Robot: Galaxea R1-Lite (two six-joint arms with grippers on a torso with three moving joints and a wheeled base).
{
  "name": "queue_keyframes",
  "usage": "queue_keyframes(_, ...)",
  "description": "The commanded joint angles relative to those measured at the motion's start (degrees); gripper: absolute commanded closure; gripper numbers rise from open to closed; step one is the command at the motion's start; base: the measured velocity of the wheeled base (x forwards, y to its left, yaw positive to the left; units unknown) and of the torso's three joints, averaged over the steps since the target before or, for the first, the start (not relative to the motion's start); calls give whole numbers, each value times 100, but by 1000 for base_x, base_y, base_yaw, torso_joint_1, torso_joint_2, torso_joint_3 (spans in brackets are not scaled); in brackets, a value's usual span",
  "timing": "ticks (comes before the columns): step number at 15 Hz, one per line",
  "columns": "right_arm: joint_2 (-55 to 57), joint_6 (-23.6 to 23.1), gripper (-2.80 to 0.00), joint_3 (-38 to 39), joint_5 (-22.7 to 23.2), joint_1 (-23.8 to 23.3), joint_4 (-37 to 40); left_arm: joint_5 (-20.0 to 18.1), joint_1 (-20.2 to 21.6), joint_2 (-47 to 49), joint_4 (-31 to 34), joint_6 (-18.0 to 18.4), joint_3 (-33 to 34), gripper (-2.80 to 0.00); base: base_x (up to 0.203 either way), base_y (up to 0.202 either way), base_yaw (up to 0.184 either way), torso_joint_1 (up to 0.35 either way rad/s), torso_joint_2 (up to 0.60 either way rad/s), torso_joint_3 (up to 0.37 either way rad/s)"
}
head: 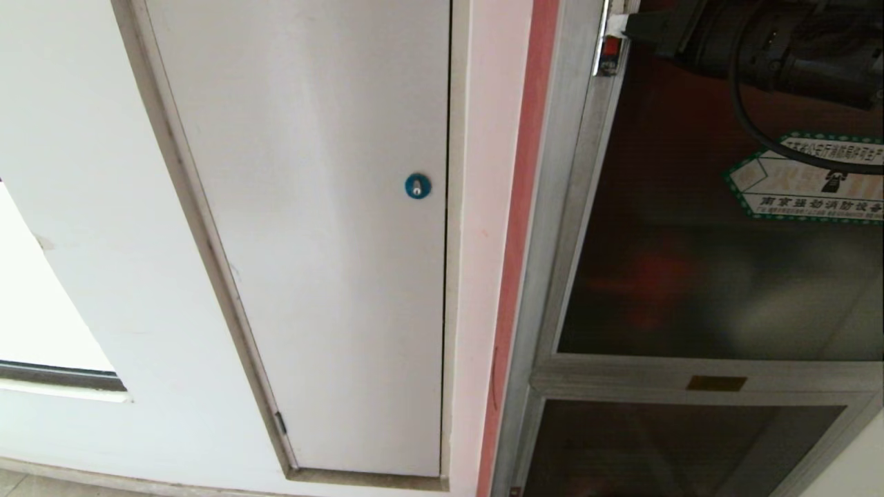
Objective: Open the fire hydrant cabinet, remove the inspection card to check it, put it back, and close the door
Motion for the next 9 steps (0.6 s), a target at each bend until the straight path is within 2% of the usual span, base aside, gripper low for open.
queue_keyframes(1,62,5,0,0,-6,-24,-8,0,0,6,2,0,0,0,0,0,0,0,0,0)
queue_keyframes(9,96,12,0,1,1,-69,-8,0,0,3,2,0,0,0,0,0,0,0,0,0)
